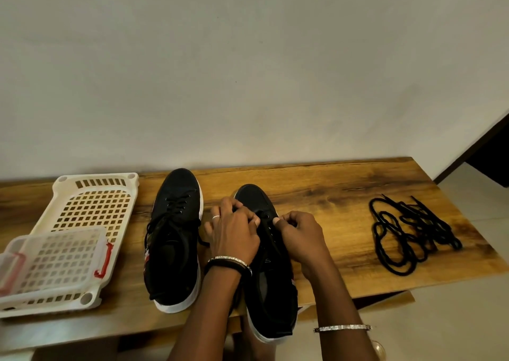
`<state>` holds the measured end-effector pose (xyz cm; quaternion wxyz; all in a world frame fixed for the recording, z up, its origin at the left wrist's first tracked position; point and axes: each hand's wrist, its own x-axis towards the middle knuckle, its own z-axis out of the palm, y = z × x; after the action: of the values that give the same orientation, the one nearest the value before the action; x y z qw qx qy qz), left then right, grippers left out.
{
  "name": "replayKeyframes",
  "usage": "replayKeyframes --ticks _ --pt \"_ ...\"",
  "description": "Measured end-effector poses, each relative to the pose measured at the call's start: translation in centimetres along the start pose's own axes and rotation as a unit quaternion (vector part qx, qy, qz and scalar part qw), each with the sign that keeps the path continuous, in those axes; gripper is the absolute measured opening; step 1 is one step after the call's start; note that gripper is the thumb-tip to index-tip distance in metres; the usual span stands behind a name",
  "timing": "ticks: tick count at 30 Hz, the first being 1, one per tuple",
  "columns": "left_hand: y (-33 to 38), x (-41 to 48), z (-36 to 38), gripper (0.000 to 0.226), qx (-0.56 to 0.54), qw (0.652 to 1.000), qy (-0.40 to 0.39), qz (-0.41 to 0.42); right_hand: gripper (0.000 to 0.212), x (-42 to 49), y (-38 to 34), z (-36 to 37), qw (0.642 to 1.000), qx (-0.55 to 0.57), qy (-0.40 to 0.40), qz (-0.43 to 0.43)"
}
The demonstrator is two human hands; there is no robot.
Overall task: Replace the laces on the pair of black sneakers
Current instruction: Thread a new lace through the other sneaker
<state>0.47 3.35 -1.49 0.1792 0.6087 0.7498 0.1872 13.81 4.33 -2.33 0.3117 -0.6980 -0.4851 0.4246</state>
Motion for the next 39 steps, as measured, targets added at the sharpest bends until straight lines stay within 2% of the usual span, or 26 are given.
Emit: replayKeyframes --ticks 4,7,10,12,14,16,18,21,23,27,30,35,39 --pt "0.4 -0.2 0.2 0.006 -0.028 0.998 0.049 -0.007 0.03 0.0 -0.2 0.3 0.999 0.0 0.02 0.044" --pt "-0.3 0.3 -0.1 0.017 -0.121 0.988 0.095 -0.03 0.032 0.0 0.0 0.4 0.997 0.022 0.049 0.063" --pt "-1.2 0.6 -1.4 0.018 -0.189 0.969 0.136 -0.082 0.035 0.2 0.1 0.3 0.994 0.033 0.071 0.075" --pt "-1.5 0.6 -2.3 0.012 -0.182 0.97 0.112 -0.112 0.036 0.3 0.1 0.4 0.994 0.029 0.077 0.075" --pt "-1.6 0.5 -2.7 0.003 -0.17 0.977 0.038 -0.121 0.032 0.4 0.1 0.5 0.994 0.025 0.08 0.074" --pt "-1.5 0.0 -2.9 0.013 -0.163 0.979 -0.043 -0.116 0.028 0.5 0.2 0.5 0.994 0.03 0.078 0.076" --pt "-1.5 -0.4 -2.7 0.014 -0.146 0.981 -0.076 -0.103 0.026 0.4 0.2 0.3 0.994 0.033 0.072 0.08" --pt "-1.4 -0.5 -2.5 0.012 -0.108 0.986 -0.077 -0.098 0.025 0.4 0.2 0.0 0.994 0.034 0.07 0.083" --pt "-1.5 -0.3 -2.5 0.012 -0.135 0.98 -0.081 -0.117 0.024 0.3 0.2 -0.2 0.994 0.035 0.069 0.079" --pt "-1.8 0.1 -2.8 0.016 -0.324 0.913 -0.084 -0.233 0.02 0.3 0.2 -0.2 0.994 0.033 0.064 0.077" --pt "-1.4 0.4 -2.9 0.017 -0.375 0.887 -0.08 -0.255 0.018 0.3 0.1 0.0 0.993 0.051 0.072 0.077" --pt "-1.3 0.6 -2.3 0.019 -0.394 0.88 -0.025 -0.263 0.017 0.3 0.0 0.7 0.988 0.088 0.093 0.082" --pt "-1.7 0.8 -2.0 0.018 -0.396 0.876 -0.018 -0.275 0.017 0.3 0.2 1.3 0.987 0.07 0.121 0.078"
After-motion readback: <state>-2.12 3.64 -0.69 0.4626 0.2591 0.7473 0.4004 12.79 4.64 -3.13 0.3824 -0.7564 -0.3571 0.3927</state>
